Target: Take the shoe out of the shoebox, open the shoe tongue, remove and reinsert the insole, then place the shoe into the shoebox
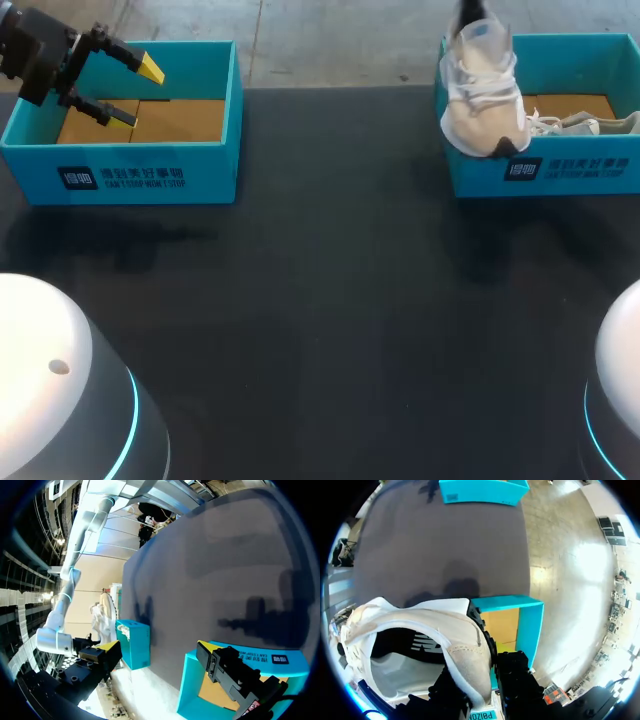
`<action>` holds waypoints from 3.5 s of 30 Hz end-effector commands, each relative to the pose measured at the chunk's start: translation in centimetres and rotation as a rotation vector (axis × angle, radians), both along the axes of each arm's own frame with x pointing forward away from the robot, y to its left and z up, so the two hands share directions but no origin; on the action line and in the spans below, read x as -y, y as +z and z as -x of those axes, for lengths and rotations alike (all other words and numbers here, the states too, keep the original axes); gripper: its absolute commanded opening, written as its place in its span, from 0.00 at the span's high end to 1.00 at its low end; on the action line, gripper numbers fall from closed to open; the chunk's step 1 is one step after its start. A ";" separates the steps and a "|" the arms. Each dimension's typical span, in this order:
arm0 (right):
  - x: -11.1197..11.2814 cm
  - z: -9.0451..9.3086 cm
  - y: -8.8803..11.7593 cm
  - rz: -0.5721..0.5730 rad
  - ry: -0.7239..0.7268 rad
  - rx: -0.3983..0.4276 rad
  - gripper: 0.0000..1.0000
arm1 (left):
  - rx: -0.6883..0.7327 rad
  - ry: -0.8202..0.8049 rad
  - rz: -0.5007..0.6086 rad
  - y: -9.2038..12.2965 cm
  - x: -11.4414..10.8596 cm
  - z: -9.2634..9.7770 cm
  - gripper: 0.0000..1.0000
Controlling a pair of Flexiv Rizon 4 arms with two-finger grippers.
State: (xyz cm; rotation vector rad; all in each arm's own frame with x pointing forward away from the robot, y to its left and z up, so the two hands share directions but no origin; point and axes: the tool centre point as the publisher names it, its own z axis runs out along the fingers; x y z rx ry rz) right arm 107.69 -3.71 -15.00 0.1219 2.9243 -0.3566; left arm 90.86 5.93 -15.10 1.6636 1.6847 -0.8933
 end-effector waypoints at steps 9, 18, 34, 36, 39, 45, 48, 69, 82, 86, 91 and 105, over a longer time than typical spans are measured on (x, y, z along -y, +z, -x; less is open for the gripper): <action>0.3 0.2 0.0 -0.008 0.005 0.004 1.00 | 0.002 0.001 -0.003 0.0 0.0 0.1 0.00; 1.9 -0.4 -0.2 0.017 -0.017 -0.009 1.00 | 0.002 0.001 -0.003 0.0 0.0 0.1 0.00; 11.2 -4.6 1.1 0.077 0.022 0.017 1.00 | 0.002 0.001 -0.003 0.0 0.0 0.1 0.00; 12.4 -5.1 1.2 0.068 0.019 0.013 1.00 | 0.002 0.001 -0.003 0.0 0.0 0.1 0.00; 14.2 -5.9 1.2 0.064 0.028 0.013 1.00 | 0.002 0.001 -0.003 0.0 0.0 0.1 0.00; 17.3 -7.0 0.5 0.064 0.036 -0.006 1.00 | 0.002 0.001 -0.003 0.0 0.0 0.1 0.00; 18.8 -7.6 -0.1 0.053 0.006 -0.016 1.00 | 0.002 0.001 -0.003 0.0 0.0 0.1 0.00; 26.5 -9.8 -3.5 0.033 -0.517 -0.008 1.00 | 0.002 0.001 -0.003 0.0 0.0 0.1 0.00; 27.9 -7.9 -3.4 0.021 -0.917 0.102 1.00 | 0.002 0.001 -0.003 0.0 0.0 0.1 0.00; 28.1 -7.6 -3.7 0.027 -1.033 0.121 1.00 | 0.002 0.001 -0.003 0.0 0.0 0.1 0.00; 28.3 -7.0 -3.8 0.027 -1.174 0.216 1.00 | 0.002 0.001 -0.003 0.0 0.0 0.1 0.00; 28.5 -6.7 -4.1 0.041 -1.282 0.211 1.00 | 0.002 0.001 -0.003 0.0 0.0 0.1 0.00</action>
